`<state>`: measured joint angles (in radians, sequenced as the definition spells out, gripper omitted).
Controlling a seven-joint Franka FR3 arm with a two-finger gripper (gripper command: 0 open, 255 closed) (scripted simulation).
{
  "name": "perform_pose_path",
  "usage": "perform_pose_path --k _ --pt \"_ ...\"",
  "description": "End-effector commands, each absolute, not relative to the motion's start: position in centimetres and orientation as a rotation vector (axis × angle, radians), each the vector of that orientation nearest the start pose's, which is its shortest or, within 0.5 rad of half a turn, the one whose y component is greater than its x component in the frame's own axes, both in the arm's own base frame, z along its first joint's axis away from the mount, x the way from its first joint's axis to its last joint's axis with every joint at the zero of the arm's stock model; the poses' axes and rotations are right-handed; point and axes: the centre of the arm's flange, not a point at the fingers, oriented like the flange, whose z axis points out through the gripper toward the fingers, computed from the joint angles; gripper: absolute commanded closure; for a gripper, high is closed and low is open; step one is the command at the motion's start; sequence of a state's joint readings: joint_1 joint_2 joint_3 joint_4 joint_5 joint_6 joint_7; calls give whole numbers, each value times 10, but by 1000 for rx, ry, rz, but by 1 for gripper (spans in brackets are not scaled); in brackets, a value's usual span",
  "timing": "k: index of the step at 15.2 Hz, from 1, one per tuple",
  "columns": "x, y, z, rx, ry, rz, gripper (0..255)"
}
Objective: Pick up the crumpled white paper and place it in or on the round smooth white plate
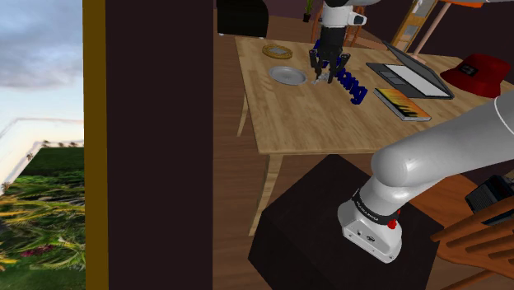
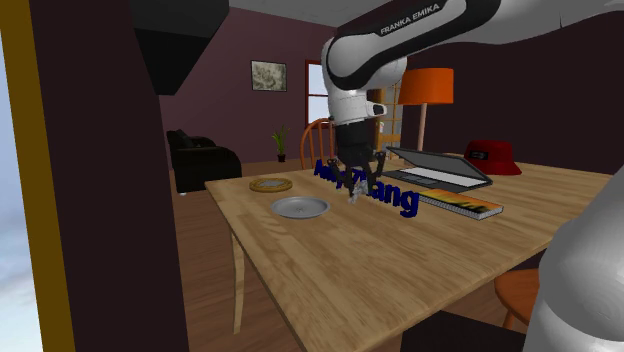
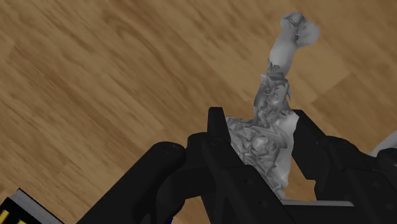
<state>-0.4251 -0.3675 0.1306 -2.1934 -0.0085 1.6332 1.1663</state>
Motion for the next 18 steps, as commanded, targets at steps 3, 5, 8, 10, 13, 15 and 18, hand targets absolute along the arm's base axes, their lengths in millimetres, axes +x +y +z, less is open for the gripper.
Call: perform_pose_path --k 3,5,8,10,13,15,18 --pt "451 -131 521 -2418 2192 254 255" --pt "476 -137 522 -2418 2192 254 255" --pt "515 -146 524 -2418 2192 254 255" --pt "540 -153 525 -2418 2192 254 255" --pt "579 -162 526 -2418 2192 254 255" --pt "598 -167 522 -2418 2192 254 255" --pt "598 -167 506 -2418 2192 254 255"
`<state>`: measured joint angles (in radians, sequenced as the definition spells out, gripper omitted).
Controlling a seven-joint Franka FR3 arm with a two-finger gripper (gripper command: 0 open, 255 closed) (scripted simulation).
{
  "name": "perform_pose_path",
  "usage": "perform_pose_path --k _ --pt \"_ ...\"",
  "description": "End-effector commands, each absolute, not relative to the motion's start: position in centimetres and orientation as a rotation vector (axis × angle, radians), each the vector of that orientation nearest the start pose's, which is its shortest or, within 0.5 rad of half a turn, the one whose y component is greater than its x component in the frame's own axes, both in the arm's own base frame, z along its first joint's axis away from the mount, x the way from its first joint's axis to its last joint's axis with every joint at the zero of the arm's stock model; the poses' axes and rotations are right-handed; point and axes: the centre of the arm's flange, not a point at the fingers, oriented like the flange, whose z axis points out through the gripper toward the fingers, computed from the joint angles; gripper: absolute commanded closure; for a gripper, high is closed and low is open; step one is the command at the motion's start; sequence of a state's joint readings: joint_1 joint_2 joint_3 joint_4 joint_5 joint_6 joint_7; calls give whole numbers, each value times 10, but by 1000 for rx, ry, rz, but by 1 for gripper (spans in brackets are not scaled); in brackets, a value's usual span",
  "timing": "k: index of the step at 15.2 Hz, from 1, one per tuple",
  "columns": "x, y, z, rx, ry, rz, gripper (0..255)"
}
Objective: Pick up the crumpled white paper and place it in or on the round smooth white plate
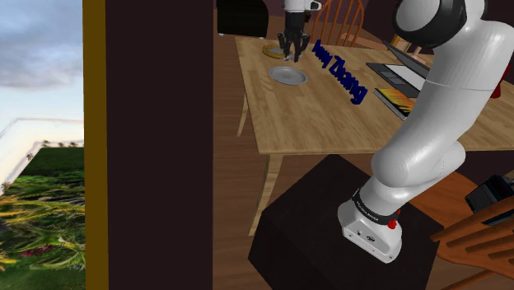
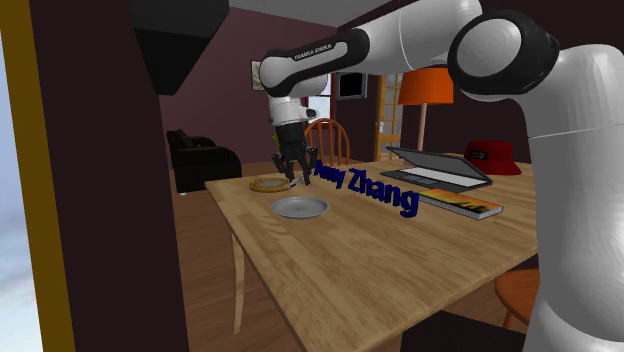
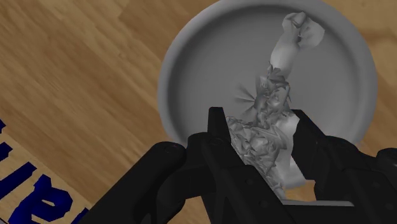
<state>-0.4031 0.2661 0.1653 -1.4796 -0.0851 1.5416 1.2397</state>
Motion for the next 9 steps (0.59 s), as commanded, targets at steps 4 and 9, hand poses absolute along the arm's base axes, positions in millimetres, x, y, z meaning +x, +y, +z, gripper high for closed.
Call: perform_pose_path --k 4,9 --pt "598 -167 485 -2418 2192 254 255" --pt "598 -167 459 -2418 2192 254 255"
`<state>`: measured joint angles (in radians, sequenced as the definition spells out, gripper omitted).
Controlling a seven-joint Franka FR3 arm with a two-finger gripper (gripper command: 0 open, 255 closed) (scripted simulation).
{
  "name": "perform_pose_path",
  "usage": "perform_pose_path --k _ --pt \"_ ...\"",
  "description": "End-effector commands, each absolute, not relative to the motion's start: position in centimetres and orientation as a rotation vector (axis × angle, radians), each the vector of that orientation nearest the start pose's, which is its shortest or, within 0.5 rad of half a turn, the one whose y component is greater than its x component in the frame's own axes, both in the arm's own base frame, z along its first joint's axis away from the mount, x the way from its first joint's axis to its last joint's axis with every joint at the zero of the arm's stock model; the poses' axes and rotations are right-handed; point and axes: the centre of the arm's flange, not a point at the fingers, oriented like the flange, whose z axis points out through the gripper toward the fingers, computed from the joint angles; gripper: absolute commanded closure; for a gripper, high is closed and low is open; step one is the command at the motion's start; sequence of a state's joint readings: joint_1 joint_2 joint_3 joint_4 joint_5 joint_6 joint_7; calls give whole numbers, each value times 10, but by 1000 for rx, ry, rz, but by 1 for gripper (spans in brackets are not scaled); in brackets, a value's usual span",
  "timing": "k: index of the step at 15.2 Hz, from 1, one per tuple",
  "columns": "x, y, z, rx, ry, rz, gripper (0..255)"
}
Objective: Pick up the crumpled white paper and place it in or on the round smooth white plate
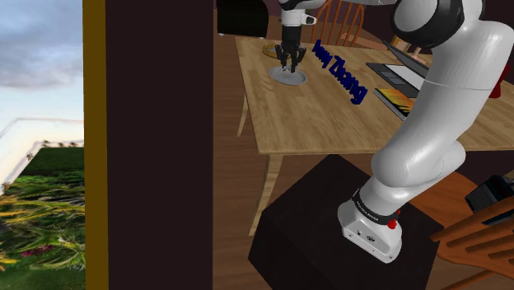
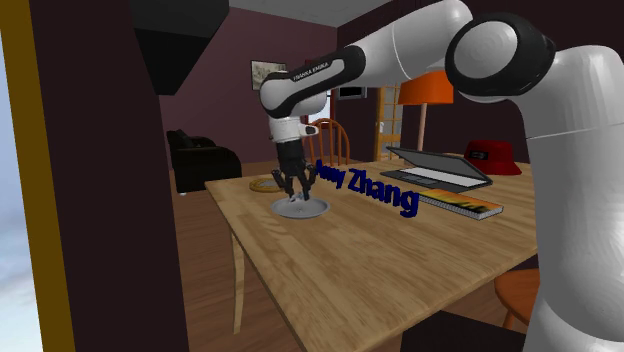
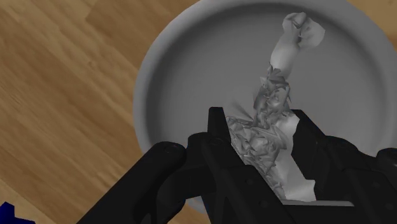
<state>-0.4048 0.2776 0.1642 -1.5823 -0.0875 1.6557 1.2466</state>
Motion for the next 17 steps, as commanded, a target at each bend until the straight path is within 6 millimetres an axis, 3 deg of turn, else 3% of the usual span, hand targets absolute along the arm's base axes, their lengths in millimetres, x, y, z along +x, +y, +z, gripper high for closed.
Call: perform_pose_path --k 1,9,10,15,17 --pt "598 -167 453 -2418 2192 254 255" --pt "598 -167 449 -2418 2192 254 255" --pt "598 -167 449 -2418 2192 254 0" --pt "598 -167 449 -2418 2192 254 0" --pt "604 -167 475 -2418 2192 254 0"
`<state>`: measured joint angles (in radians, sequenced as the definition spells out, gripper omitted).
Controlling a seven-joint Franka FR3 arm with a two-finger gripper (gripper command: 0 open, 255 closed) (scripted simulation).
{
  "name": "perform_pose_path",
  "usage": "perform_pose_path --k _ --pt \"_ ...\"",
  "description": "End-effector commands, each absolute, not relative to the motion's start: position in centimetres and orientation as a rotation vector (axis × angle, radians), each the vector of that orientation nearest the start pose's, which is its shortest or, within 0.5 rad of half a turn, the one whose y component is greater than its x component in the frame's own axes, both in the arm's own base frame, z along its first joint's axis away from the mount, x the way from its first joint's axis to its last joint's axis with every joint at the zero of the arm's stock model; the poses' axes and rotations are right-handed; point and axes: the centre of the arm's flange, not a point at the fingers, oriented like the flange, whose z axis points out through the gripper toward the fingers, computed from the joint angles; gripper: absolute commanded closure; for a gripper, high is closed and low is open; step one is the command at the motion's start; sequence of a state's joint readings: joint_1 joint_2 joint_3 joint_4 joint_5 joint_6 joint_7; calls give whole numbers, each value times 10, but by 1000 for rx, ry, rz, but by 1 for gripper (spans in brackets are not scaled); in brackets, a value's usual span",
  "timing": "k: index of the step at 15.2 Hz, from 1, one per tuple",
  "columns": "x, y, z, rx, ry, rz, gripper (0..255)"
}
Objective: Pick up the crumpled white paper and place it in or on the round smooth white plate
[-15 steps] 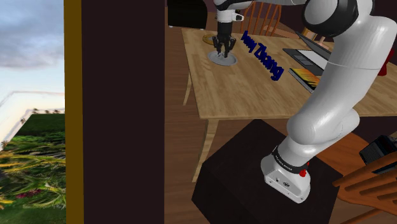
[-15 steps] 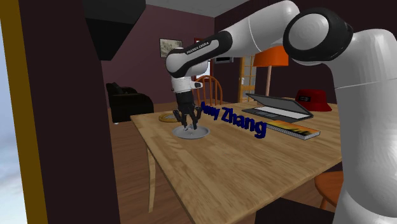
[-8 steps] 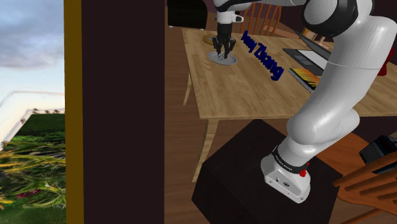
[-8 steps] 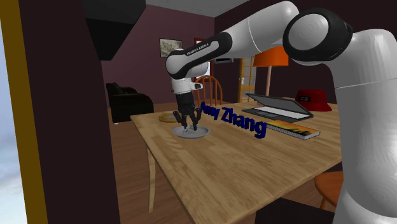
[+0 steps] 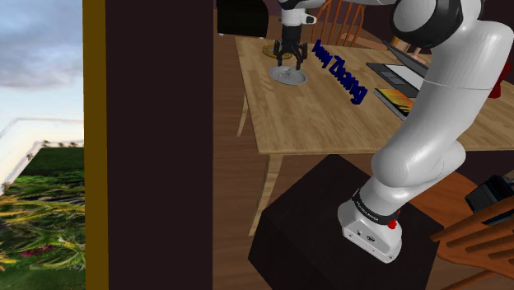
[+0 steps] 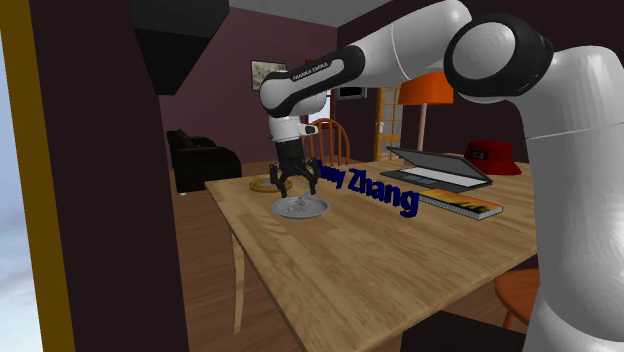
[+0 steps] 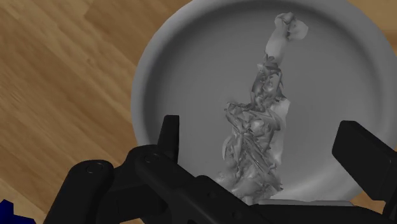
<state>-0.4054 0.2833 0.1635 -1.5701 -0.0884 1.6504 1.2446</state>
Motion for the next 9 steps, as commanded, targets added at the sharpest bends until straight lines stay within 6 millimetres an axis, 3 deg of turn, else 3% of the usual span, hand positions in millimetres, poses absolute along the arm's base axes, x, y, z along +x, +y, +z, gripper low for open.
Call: perform_pose_path --k 1,2,9 --pt "606 -167 488 -2418 2192 254 0" --pt "608 -167 498 -2418 2192 254 0" --pt "608 -167 498 -2418 2192 254 0"
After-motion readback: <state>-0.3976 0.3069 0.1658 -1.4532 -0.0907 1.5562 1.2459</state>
